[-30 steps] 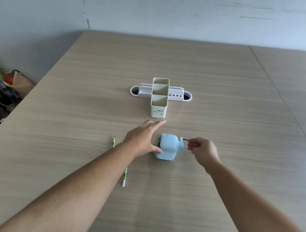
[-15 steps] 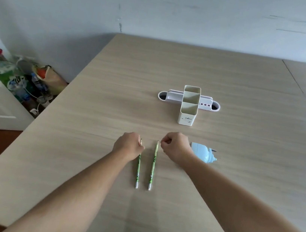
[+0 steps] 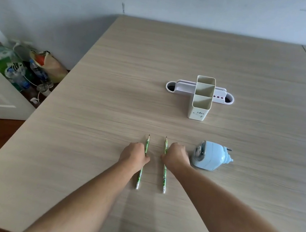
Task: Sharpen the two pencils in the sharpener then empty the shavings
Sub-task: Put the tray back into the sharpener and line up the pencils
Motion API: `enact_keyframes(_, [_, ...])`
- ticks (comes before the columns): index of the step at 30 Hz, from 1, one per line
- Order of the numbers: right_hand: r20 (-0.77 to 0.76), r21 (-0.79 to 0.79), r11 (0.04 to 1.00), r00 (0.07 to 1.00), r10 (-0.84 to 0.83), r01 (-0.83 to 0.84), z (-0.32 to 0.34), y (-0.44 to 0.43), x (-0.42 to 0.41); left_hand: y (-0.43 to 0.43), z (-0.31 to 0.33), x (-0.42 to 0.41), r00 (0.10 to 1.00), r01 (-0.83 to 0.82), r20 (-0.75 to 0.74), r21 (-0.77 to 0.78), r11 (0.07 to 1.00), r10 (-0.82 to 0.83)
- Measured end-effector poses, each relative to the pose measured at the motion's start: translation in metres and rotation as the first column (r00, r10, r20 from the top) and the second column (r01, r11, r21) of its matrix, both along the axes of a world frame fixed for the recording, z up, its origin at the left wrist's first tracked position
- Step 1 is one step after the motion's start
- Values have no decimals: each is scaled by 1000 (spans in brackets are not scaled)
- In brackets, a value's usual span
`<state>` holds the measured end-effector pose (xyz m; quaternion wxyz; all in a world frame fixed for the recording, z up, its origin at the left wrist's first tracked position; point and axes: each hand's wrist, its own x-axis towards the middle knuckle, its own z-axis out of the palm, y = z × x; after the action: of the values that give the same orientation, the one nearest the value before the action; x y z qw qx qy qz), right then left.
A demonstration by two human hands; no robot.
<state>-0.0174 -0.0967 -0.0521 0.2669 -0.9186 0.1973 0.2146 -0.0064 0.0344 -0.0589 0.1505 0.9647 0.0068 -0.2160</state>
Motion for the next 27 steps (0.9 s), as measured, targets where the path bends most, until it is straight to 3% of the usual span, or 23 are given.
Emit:
enact_keyframes(4, [32,62,998,999,-35,33,18,1,7,3,13,8,998,-55,-27,-103,993,52])
enact_keyframes(8, [236,184,974,956,-173,131,63,-18,41,0,43,37,989,-128,36,-298,946,145])
enact_keyframes(13, [444,256,939,836,-324,228,128,-82,79,-46,110,89,966,-18,230,-412,911,122])
enact_keyframes(16, [540,349,880,698,-471,323,143,-118,93,-80,135,117,933,40,328,-504,863,148])
enact_keyframes(21, [555,456,816,602,-573,356,137,-149,110,-122,135,147,887,103,415,-608,788,204])
enact_keyframes(27, [496,476,809,655,-570,345,97,-154,119,-143,99,156,882,84,408,-630,772,237])
